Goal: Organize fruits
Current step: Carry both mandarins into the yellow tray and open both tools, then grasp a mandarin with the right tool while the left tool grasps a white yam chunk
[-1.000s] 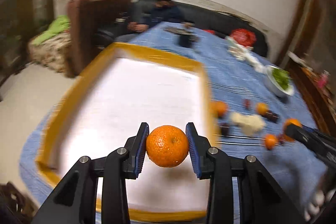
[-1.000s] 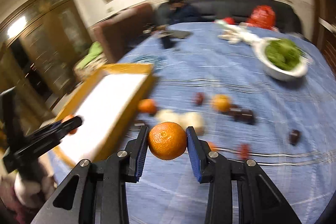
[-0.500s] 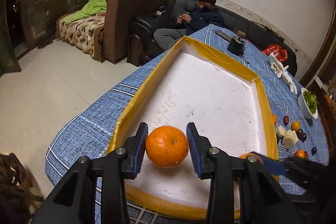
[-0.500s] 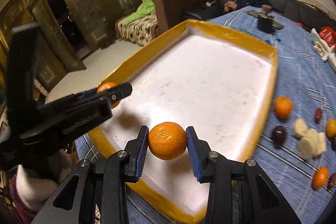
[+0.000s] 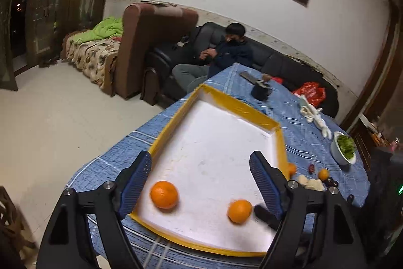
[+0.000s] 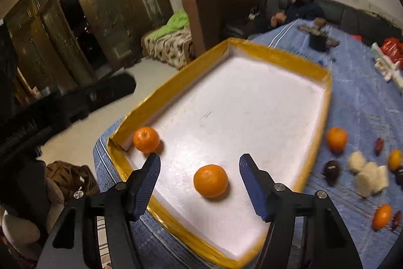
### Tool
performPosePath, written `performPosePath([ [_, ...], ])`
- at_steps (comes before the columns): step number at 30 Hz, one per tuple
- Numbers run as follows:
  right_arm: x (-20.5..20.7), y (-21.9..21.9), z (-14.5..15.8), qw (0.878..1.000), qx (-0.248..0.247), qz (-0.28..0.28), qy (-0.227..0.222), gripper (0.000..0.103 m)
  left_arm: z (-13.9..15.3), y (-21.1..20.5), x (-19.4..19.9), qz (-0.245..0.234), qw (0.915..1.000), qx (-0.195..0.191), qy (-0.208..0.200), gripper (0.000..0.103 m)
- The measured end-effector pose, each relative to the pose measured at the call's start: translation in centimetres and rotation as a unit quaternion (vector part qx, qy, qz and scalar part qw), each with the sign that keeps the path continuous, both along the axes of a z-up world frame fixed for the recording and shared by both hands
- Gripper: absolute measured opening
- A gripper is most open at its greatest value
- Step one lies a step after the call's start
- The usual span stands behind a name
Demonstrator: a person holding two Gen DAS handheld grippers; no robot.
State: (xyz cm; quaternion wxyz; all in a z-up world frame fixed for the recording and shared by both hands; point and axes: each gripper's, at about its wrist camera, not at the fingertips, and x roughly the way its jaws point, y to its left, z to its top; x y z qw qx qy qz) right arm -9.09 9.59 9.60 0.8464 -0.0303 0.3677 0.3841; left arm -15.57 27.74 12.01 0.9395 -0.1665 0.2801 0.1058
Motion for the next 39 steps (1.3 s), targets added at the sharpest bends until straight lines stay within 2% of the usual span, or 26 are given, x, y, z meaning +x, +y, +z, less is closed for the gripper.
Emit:
performPosePath([
  [3, 0.4, -4.5, 2.6, 0.999, 0.014, -0.041, -0.029, 0.071, 0.8, -2.0, 0.0, -0.020, 0.9997, 0.013, -0.009, 0.085],
  [4, 0.6, -6.6, 3.5, 0.997, 0.022, -0.060, -0.042, 0.076, 1.2, -3.0, 0.0, -0.034, 0.9992, 0.016, -0.014, 0.085],
  [5, 0.7, -9.7, 4.4, 0.994, 0.035, -0.088, -0.057, 0.089, 1.4, -3.6, 0.1, -0.043, 0.9988, 0.017, -0.018, 0.085],
  [6, 0.8, -11.8, 4.7, 0.991, 0.043, -0.108, -0.065, 0.095, 1.6, -4.5, 0.2, -0.058, 0.9979, 0.019, -0.021, 0.085],
  [7, 1.0, -13.9, 4.8, 0.988, 0.048, -0.129, -0.069, 0.100, 1.7, -5.4, 0.4, -0.071, 0.9971, 0.022, -0.020, 0.085],
  [10, 2.3, -19.9, 3.0, 0.980, 0.014, -0.195, -0.041, 0.099, 1.2, -8.3, 1.6, -0.114, 0.9932, 0.023, -0.007, 0.085],
  [12, 3.1, -23.3, 0.4, 0.974, 0.009, -0.225, 0.001, 0.088, 0.2, -10.6, 2.7, -0.145, 0.9891, 0.023, 0.012, 0.085],
  [13, 3.8, -24.3, -1.0, 0.972, 0.008, -0.232, 0.026, 0.074, -0.3, -11.7, 3.1, -0.159, 0.9868, 0.025, 0.022, 0.085],
  [14, 4.1, -25.2, -2.5, 0.970, 0.006, -0.237, 0.051, 0.067, -0.8, -12.7, 3.6, -0.172, 0.9842, 0.028, 0.031, 0.085],
  [15, 4.4, -25.9, -3.8, 0.968, 0.006, -0.240, 0.070, 0.054, -1.4, -13.7, 3.9, -0.185, 0.9815, 0.031, 0.039, 0.085],
  [16, 4.9, -26.2, -4.7, 0.968, 0.007, -0.238, 0.083, 0.049, -1.9, -14.6, 4.4, -0.193, 0.9794, 0.035, 0.047, 0.085],
  [17, 4.8, -26.3, -5.4, 0.968, 0.010, -0.233, 0.090, 0.048, -2.3, -15.3, 4.7, -0.199, 0.9779, 0.038, 0.053, 0.085],
  [23, 5.1, -22.8, -5.7, 0.982, 0.003, -0.178, 0.064, 0.048, -3.7, -17.1, 6.8, -0.208, 0.9746, 0.045, 0.071, 0.085],
  [27, 6.6, -20.6, -7.7, 0.985, -0.021, -0.159, 0.069, 0.048, -4.4, -17.7, 8.2, -0.217, 0.9714, 0.044, 0.087, 0.085],
  [29, 7.1, -20.3, -8.7, 0.984, -0.022, -0.156, 0.081, 0.047, -4.6, -18.6, 9.1, -0.224, 0.9686, 0.052, 0.094, 0.085],
  [31, 7.0, -20.5, -8.8, 0.985, -0.020, -0.157, 0.076, 0.039, -4.9, -19.5, 9.8, -0.233, 0.9657, 0.062, 0.097, 0.085],
  [38, 6.7, -22.4, -8.0, 0.981, 0.015, -0.177, 0.071, 0.039, -7.1, -23.4, 13.7, -0.267, 0.9503, 0.106, 0.119, 0.085],
  [39, 6.6, -22.6, -7.9, 0.981, 0.012, -0.184, 0.065, 0.039, -7.3, -23.4, 14.0, -0.269, 0.9505, 0.100, 0.120, 0.084],
])
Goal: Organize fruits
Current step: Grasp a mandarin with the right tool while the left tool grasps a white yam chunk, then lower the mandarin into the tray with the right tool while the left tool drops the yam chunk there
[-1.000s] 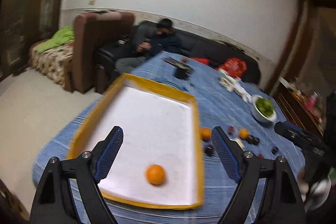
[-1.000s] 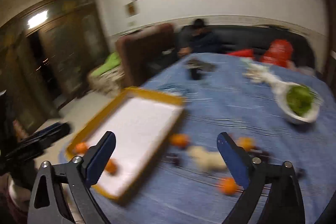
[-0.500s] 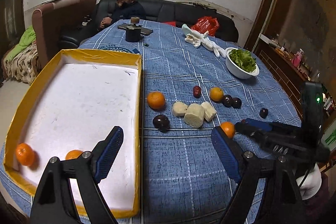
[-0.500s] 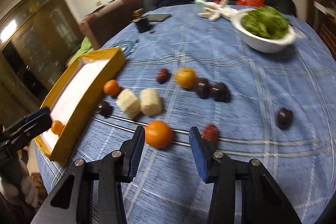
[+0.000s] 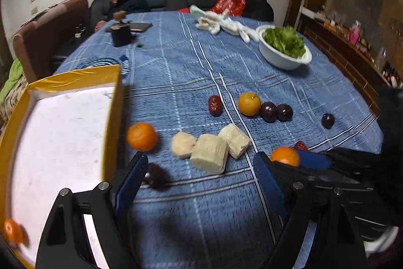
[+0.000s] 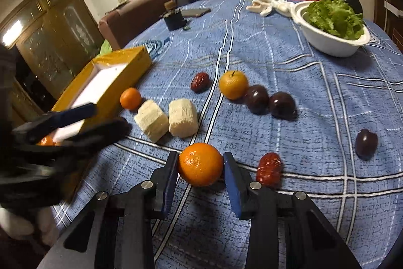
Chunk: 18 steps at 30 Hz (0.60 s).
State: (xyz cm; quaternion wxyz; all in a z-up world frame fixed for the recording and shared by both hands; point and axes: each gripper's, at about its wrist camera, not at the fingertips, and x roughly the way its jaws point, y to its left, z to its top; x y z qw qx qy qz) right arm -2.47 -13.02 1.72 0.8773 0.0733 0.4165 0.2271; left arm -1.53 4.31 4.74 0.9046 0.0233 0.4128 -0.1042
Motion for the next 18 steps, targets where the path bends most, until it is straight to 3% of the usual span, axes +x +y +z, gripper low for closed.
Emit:
performPosePath([
  [5, 0.0, -1.5, 0.7, 0.999, 0.022, -0.023, -0.011, 0.039, -1.2, -0.6, 1.6, -0.005, 0.9998, 0.013, 0.013, 0.082],
  [8, -0.2, -1.8, 1.0, 0.999, 0.026, -0.027, -0.016, 0.039, -1.9, -1.3, 2.0, -0.016, 0.9994, 0.020, 0.025, 0.061],
  [13, -0.2, -1.8, 1.1, 0.999, 0.026, -0.029, -0.017, 0.039, -2.1, -1.9, 1.8, -0.030, 0.9993, 0.016, 0.018, 0.052],
  [16, -0.3, -1.9, 1.0, 0.999, 0.025, -0.031, -0.018, 0.039, -2.0, -1.8, 1.6, -0.027, 0.9994, 0.018, 0.014, 0.034],
  [18, -0.2, -1.9, 0.9, 0.999, 0.024, -0.033, -0.018, 0.039, -2.0, -1.2, 1.4, -0.025, 0.9995, 0.000, 0.018, 0.034],
])
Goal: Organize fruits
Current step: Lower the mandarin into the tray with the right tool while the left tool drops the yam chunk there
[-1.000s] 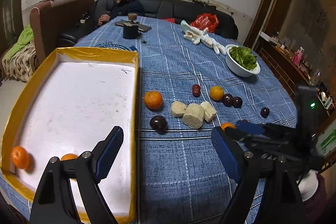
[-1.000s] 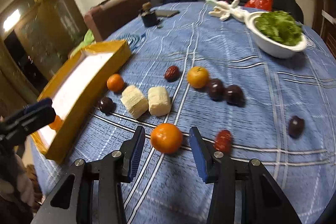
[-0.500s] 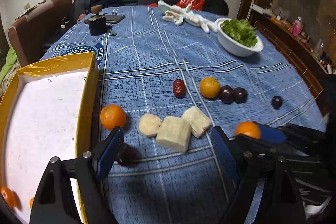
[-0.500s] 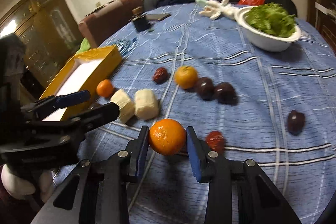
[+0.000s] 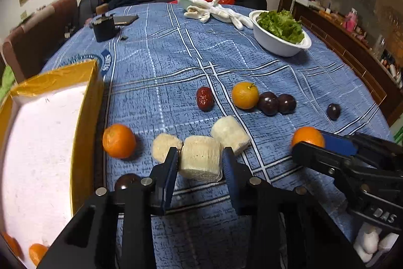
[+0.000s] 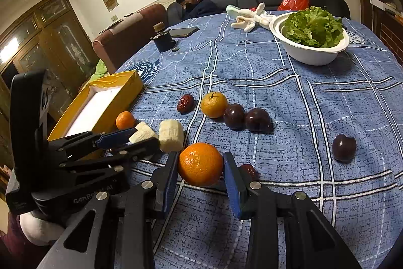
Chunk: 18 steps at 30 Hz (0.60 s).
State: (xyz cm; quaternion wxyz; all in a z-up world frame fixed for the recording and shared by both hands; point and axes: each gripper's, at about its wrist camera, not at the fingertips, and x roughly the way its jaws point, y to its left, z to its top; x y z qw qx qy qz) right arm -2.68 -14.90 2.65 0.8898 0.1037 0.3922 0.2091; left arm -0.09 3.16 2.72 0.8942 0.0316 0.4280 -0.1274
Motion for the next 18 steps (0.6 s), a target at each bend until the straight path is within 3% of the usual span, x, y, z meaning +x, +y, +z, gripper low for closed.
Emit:
performPosePath([
  [8, -0.3, 0.2, 0.1, 1.000, -0.009, 0.001, -0.010, 0.039, 3.2, 4.2, -3.2, 0.051, 0.9965, -0.058, -0.034, 0.035],
  [11, -0.5, 0.8, 0.0, 1.000, -0.019, 0.006, -0.015, 0.039, 5.0, 8.3, -5.4, 0.096, 0.9909, -0.077, -0.053, 0.035],
  [14, -0.6, 1.7, 0.2, 0.999, -0.027, 0.011, -0.014, 0.039, 5.9, 12.5, -6.9, 0.152, 0.9837, -0.071, -0.064, 0.035],
  [18, -1.5, 4.8, 1.9, 0.999, 0.002, 0.051, -0.008, 0.039, 5.9, 18.3, -8.2, 0.223, 0.9702, -0.071, -0.063, 0.035],
])
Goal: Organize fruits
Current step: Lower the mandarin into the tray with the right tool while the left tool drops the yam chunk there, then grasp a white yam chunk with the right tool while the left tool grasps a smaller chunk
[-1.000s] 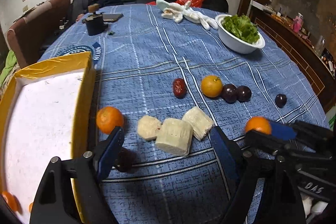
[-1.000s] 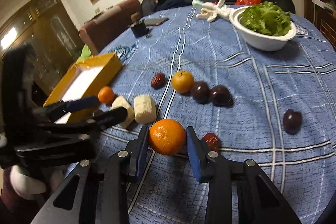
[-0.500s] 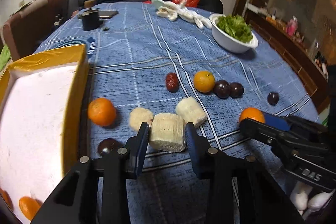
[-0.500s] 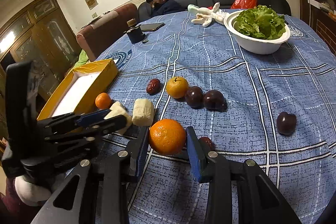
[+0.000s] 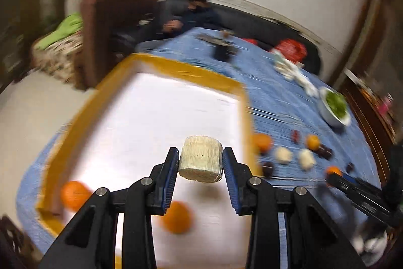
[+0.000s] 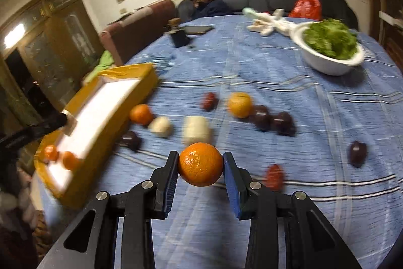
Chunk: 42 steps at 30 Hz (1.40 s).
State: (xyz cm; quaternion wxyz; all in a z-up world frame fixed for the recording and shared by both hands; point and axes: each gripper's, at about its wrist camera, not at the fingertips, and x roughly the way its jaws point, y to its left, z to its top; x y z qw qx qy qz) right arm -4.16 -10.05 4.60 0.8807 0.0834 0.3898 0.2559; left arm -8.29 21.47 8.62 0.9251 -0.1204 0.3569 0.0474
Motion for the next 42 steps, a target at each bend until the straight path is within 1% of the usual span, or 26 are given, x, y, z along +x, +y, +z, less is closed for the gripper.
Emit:
performPosePath([
  [1, -0.2, 1.0, 0.4, 1.000, 0.006, 0.013, 0.001, 0.039, -0.1, 1.3, -0.2, 0.016, 0.9999, -0.003, 0.002, 0.035],
  [2, -0.5, 2.9, 1.1, 0.999, 0.007, 0.034, -0.002, 0.039, -0.3, 2.5, -0.4, 0.031, 0.9995, -0.004, 0.005, 0.035],
  [6, -1.8, 9.1, 2.6, 0.995, -0.014, 0.099, -0.017, 0.039, -0.9, 5.7, -0.3, 0.067, 0.9976, 0.001, 0.016, 0.035],
  [8, -2.5, 12.5, 2.8, 0.991, -0.029, 0.130, -0.021, 0.039, -1.5, 7.0, -0.2, 0.078, 0.9967, -0.004, 0.024, 0.035],
  [13, -3.0, 18.5, 1.6, 0.983, -0.069, 0.170, -0.016, 0.040, -2.3, 8.3, -0.9, 0.082, 0.9958, -0.029, 0.027, 0.035],
  [15, -2.7, 19.5, 0.9, 0.982, -0.078, 0.173, -0.009, 0.040, -1.8, 8.5, -1.6, 0.080, 0.9961, -0.033, 0.016, 0.035],
  [17, -2.7, 20.3, 0.3, 0.981, -0.088, 0.172, -0.006, 0.040, -1.1, 8.8, -2.5, 0.082, 0.9961, -0.034, 0.005, 0.042],
  [18, -2.7, 20.5, 0.1, 0.981, -0.092, 0.170, -0.007, 0.040, -0.9, 8.9, -2.7, 0.083, 0.9959, -0.036, 0.000, 0.051],
  [19, -2.7, 20.8, 0.0, 0.981, -0.095, 0.168, -0.008, 0.041, -0.6, 9.1, -3.1, 0.085, 0.9957, -0.038, -0.006, 0.054],
  [20, -2.8, 20.8, 0.1, 0.982, -0.092, 0.166, -0.010, 0.041, -0.2, 9.1, -3.6, 0.087, 0.9954, -0.039, -0.012, 0.059],
  [21, -2.7, 20.8, 0.1, 0.982, -0.091, 0.165, -0.010, 0.041, 0.0, 9.1, -3.4, 0.088, 0.9952, -0.040, -0.016, 0.062],
  [24, -2.9, 20.9, 0.4, 0.982, -0.093, 0.166, -0.011, 0.041, 0.4, 8.8, -3.9, 0.086, 0.9949, -0.049, -0.021, 0.065],
  [25, -3.1, 20.8, 0.5, 0.982, -0.092, 0.166, -0.012, 0.043, 0.5, 8.6, -4.0, 0.084, 0.9949, -0.051, -0.022, 0.066],
  [26, -3.1, 20.6, 0.6, 0.982, -0.089, 0.166, -0.015, 0.049, 0.6, 8.4, -4.0, 0.082, 0.9950, -0.052, -0.022, 0.067],
  [28, -3.2, 20.3, 0.8, 0.983, -0.085, 0.163, -0.021, 0.055, 0.8, 7.8, -4.1, 0.079, 0.9953, -0.050, -0.024, 0.069],
  [31, -3.5, 19.4, 1.6, 0.984, -0.080, 0.155, -0.032, 0.055, 1.2, 7.0, -4.2, 0.074, 0.9957, -0.050, -0.025, 0.070],
  [35, -3.1, 16.0, 3.5, 0.990, -0.054, 0.123, -0.047, 0.056, 2.0, 5.7, -4.5, 0.060, 0.9967, -0.045, -0.030, 0.071],
  [37, -2.8, 13.2, 4.3, 0.992, -0.049, 0.096, -0.058, 0.058, 2.4, 4.9, -4.8, 0.050, 0.9972, -0.042, -0.036, 0.075],
  [38, -2.4, 11.4, 4.6, 0.994, -0.049, 0.076, -0.061, 0.060, 2.6, 4.6, -4.9, 0.046, 0.9974, -0.040, -0.039, 0.076],
  [40, -1.6, 8.0, 4.6, 0.996, -0.052, 0.037, -0.058, 0.060, 2.7, 3.8, -4.9, 0.037, 0.9977, -0.037, -0.043, 0.078],
  [41, -1.0, 5.6, 4.3, 0.997, -0.055, 0.008, -0.050, 0.060, 2.6, 3.3, -4.7, 0.029, 0.9980, -0.037, -0.042, 0.078],
  [42, -0.6, 4.2, 4.0, 0.997, -0.056, -0.010, -0.043, 0.060, 2.5, 2.9, -4.5, 0.025, 0.9982, -0.037, -0.040, 0.078],
])
